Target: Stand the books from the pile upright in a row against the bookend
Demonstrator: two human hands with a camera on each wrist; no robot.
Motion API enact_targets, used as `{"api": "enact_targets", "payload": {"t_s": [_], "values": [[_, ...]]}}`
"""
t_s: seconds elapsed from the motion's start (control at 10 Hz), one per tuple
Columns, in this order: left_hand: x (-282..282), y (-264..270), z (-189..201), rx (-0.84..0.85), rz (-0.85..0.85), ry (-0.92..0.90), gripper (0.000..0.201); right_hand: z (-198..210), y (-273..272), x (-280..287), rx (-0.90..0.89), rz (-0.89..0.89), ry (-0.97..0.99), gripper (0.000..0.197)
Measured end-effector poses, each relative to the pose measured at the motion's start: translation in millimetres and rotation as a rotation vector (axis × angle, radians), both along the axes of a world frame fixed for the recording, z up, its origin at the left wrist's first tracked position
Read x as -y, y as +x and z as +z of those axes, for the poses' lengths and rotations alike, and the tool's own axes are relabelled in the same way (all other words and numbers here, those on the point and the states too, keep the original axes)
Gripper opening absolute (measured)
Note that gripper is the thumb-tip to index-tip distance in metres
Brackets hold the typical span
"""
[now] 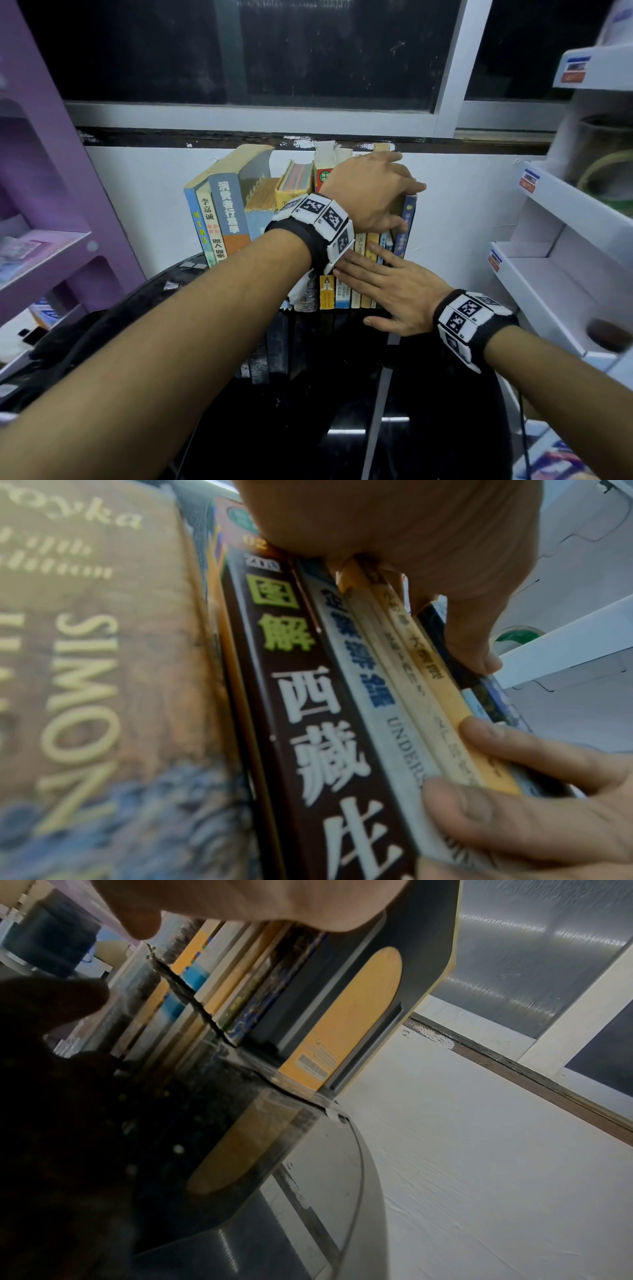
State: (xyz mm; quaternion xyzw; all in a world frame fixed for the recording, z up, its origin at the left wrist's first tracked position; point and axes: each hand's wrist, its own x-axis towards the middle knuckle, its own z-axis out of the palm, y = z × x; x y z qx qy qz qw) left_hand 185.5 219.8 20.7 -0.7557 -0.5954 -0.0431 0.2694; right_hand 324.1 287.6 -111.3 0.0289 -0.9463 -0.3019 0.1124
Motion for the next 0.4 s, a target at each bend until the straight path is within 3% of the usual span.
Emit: {"api": "enact_targets", "payload": {"t_s": [0.2, 0.4], "values": [[4, -4, 2, 0.039, -0.03, -0.057, 0.065, 12, 3, 21, 0.024, -0.065, -0.028, 0.083], [32, -7, 6, 0.153, -0.194, -0.022, 0.046, 25, 5, 47, -0.002, -0.104, -0.048, 0.079]]}}
